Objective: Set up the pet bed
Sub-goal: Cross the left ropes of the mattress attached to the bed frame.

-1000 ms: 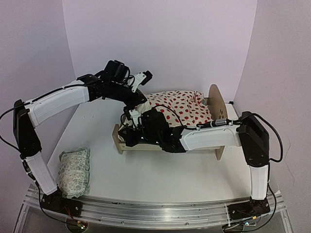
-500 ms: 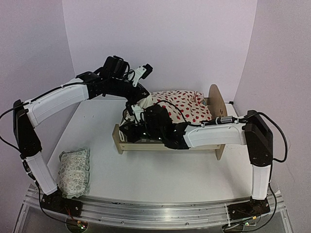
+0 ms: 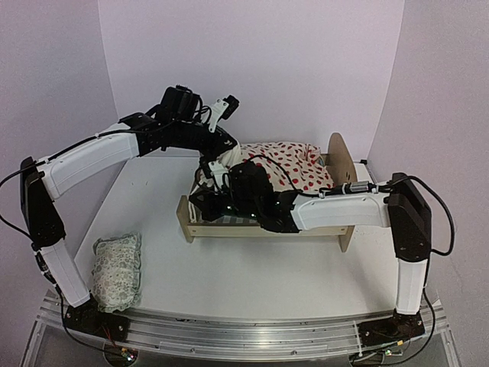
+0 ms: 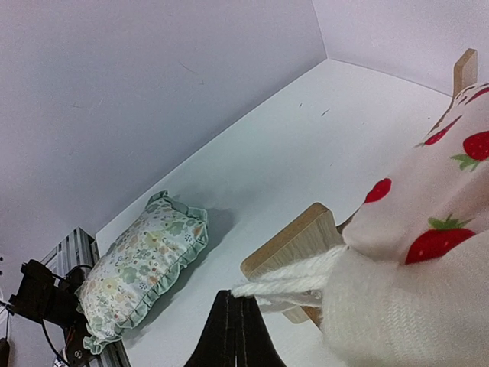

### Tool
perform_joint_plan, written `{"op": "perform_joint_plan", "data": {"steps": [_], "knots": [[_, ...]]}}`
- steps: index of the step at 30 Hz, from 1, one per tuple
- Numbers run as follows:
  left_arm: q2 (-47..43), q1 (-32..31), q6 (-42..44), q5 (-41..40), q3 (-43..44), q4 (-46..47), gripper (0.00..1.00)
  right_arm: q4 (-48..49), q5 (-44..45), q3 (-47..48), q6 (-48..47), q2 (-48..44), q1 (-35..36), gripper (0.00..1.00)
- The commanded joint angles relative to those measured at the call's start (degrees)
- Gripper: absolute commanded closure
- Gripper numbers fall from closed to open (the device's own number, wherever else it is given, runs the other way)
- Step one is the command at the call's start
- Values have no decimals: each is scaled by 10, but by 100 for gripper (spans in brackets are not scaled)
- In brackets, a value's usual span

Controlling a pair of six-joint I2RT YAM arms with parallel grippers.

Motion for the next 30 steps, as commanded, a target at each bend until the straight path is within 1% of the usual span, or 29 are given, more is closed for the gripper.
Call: {"op": "perform_joint_plan", "data": {"steps": [1, 6, 15, 23, 30], "knots": [[-29, 0, 5, 36, -24, -64, 100, 148, 66, 31, 90, -98, -63, 100], [-32, 0, -4, 37, -30, -59, 100, 149, 74, 17, 91, -109, -65, 100], [-33, 0, -19, 44, -32, -47, 100, 150, 63, 11, 109, -118, -72, 100], [-46, 0, -34, 56, -43, -25, 100, 161, 57, 6, 144, -119, -81, 100], [-55, 0, -39, 54, -68, -18, 100, 159, 32, -46, 153, -140, -86, 100]]}}
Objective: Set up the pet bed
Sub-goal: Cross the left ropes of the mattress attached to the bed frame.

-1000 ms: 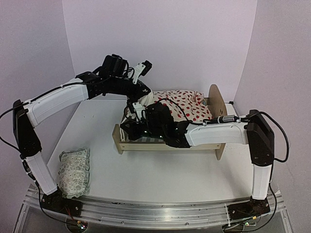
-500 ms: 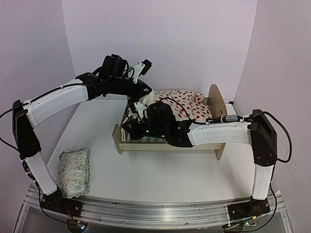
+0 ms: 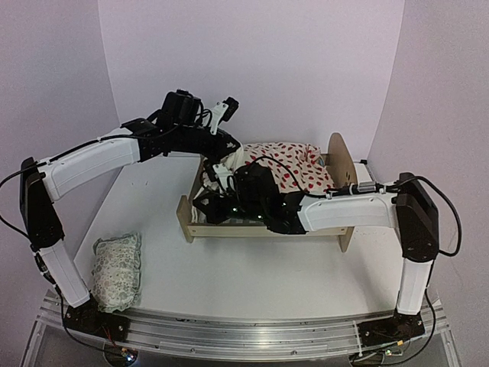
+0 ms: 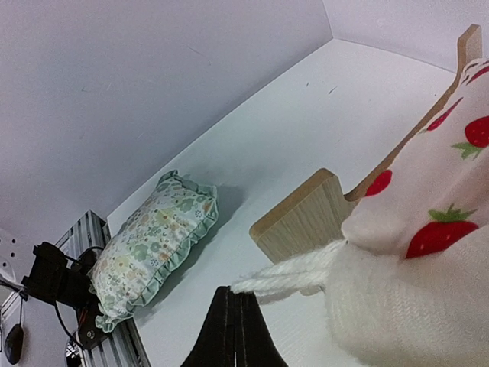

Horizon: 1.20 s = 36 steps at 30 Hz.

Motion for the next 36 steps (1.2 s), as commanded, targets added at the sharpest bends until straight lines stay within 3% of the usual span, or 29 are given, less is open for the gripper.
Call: {"op": "perform_joint_plan", "data": {"steps": [1, 5, 9, 11, 13, 14, 23, 29, 36], "knots": [[-49, 3, 20, 40, -39, -63, 100, 160, 42, -19, 132, -115, -83, 100], [-53, 3, 21, 38, -56, -61, 100, 141, 6, -85, 142, -137, -83, 100], [-51, 3, 20, 41, -65, -58, 100, 137, 37, -143, 129, -146, -83, 95], [-47, 3, 18, 42, -68, -54, 100, 137, 62, -157, 112, -138, -83, 70], [-41, 3, 16, 41, -68, -53, 100, 132, 64, -153, 95, -125, -83, 53], [-39, 3, 16, 40, -67, -53, 100, 128, 58, -147, 90, -119, -83, 50], [-30, 2, 14, 28, -65, -55, 100, 95, 12, -139, 70, -114, -83, 51], [-28, 2, 15, 21, -56, -59, 100, 35, -122, -122, 34, -122, -73, 54], [-20, 2, 18, 17, -44, -66, 100, -19, -108, -131, -28, -119, -39, 56]]}}
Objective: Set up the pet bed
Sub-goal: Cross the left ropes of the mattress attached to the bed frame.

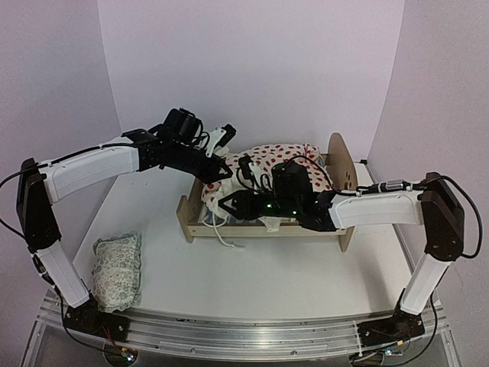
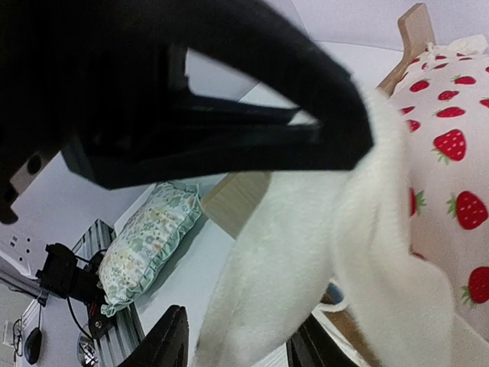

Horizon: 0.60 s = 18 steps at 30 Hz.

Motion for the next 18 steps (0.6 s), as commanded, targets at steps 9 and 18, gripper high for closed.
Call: {"op": "perform_joint_plan", "data": {"steps": [9, 18], "knots": [[6, -1, 11, -15, 36, -8, 100, -141, 65, 110, -42, 54, 91, 50], [13, 0, 13, -38, 43, -21, 100, -177, 258, 172, -73, 125, 136, 53]]}}
